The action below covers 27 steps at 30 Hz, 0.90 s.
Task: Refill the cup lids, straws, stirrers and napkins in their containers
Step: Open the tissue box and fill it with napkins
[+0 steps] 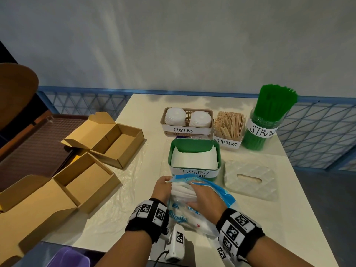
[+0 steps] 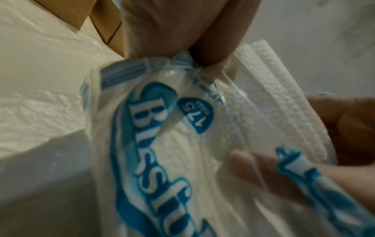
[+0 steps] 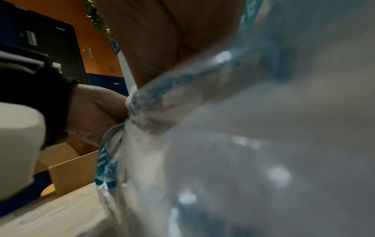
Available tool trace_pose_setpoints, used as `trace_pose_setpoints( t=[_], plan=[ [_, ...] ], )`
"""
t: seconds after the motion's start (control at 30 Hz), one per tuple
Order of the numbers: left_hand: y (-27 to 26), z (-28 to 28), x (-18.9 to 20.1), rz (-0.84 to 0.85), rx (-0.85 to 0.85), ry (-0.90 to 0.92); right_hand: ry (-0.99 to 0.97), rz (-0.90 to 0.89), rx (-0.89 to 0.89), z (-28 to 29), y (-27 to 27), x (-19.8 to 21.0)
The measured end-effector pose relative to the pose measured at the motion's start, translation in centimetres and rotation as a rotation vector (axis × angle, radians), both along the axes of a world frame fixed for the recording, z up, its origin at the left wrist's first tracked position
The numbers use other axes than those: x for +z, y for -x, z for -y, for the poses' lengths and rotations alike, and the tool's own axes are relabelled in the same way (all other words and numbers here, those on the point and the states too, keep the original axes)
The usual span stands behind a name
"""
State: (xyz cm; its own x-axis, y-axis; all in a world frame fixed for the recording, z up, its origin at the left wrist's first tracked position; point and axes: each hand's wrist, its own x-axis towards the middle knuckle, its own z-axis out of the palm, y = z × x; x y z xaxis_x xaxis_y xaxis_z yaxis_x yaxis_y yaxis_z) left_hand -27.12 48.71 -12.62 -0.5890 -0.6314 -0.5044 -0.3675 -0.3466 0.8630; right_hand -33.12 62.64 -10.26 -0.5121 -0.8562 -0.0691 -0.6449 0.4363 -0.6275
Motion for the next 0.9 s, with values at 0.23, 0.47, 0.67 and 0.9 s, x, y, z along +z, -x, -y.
trace_pose_setpoints(
  t=[0.23, 0.47, 0.67, 0.9],
  plan=[
    [-0.2, -0.9, 0.0, -0.017, -0.089, -0.075, 0.031, -0.012, 0.085, -0.1, 0.3, 0.8],
    [-1.4, 0.9, -0.4, 0.049, -0.156, 0.051, 0.320, 0.045, -0.110, -1.3, 1.2, 1.3],
    [-1.2, 0.7, 0.3, -0.027, -0.170, 0.092, 0.281, 0.224, -0.157, -1.9, 3.3, 2.3],
    [-0.9, 0.1, 1.1, -0.083, -0.178, 0.011, -0.049, 0.122, 0.032, -1.2, 3.3, 1.6]
  ],
)
